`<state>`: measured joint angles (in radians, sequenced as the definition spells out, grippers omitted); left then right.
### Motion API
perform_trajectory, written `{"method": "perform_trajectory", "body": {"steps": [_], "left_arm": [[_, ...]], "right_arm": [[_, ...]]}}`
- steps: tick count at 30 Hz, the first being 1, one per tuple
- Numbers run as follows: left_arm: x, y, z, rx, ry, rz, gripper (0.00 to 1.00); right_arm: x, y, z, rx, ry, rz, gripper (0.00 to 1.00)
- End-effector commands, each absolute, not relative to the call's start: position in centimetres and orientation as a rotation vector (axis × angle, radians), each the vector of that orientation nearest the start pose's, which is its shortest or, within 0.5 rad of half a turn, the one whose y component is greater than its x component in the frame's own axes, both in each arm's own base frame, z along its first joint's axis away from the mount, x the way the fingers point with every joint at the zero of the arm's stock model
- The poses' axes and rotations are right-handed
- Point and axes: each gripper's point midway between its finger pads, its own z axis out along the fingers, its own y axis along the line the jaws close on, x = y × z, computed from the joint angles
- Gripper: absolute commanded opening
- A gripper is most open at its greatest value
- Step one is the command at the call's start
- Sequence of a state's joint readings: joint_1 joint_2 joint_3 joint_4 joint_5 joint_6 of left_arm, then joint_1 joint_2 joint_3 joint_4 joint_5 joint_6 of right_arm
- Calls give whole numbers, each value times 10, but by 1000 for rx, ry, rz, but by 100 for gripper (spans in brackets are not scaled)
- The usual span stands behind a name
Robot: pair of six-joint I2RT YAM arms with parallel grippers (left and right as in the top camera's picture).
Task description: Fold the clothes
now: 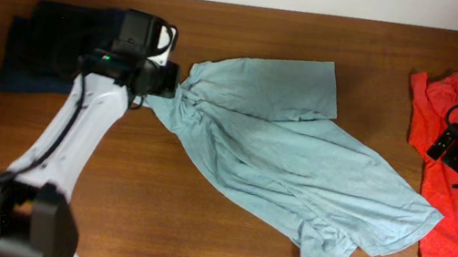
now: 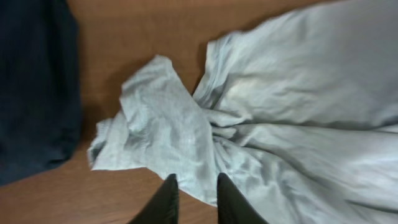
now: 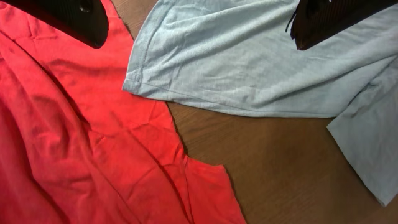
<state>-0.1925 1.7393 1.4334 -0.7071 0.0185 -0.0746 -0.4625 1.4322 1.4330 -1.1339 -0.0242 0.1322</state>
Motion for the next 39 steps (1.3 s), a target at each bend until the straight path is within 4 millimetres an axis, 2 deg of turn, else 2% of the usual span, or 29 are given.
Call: {"method": "perform_trajectory", "body": {"steps": [1,5,9,13,14,16,19,23,27,33,34,35,39], "left_arm": [[451,-85,116,141,2628,-86,27],[463,-83,94,120,2635,-63,31],[469,-69,82,47,2644,-2,32],[466,-53,71,-8,2684,12,33],[464,-49,68,-45,2697,12,40],[461,-41,58,-115,2730,-19,46],[459,-44,45,-135,2768,-161,48],[458,-45,32,-152,2792,-244,48],[458,-43,23,-160,2809,-243,48],[461,-43,23,-158,2795,-244,48],[461,-43,23,-158,2796,-244,47],[461,-43,23,-158,2796,-244,41],[461,-43,23,-158,2795,-244,5]], "right_arm": [[299,-147,218,797,2570,-81,99],[299,-147,218,797,2570,-81,99],[299,-147,218,797,2570,-81,99],[299,-147,218,797,2570,-81,99],[299,-147,218,797,2570,-81,99],[299,-147,218,797,2570,-81,99],[299,-147,218,797,2570,-81,99],[300,-147,218,797,2569,-81,99],[300,-147,218,797,2569,-81,99],[299,-147,218,797,2570,-81,99],[299,-147,218,797,2570,-80,99],[299,-147,218,797,2570,-81,99],[299,-147,218,797,2570,-81,99]]}}
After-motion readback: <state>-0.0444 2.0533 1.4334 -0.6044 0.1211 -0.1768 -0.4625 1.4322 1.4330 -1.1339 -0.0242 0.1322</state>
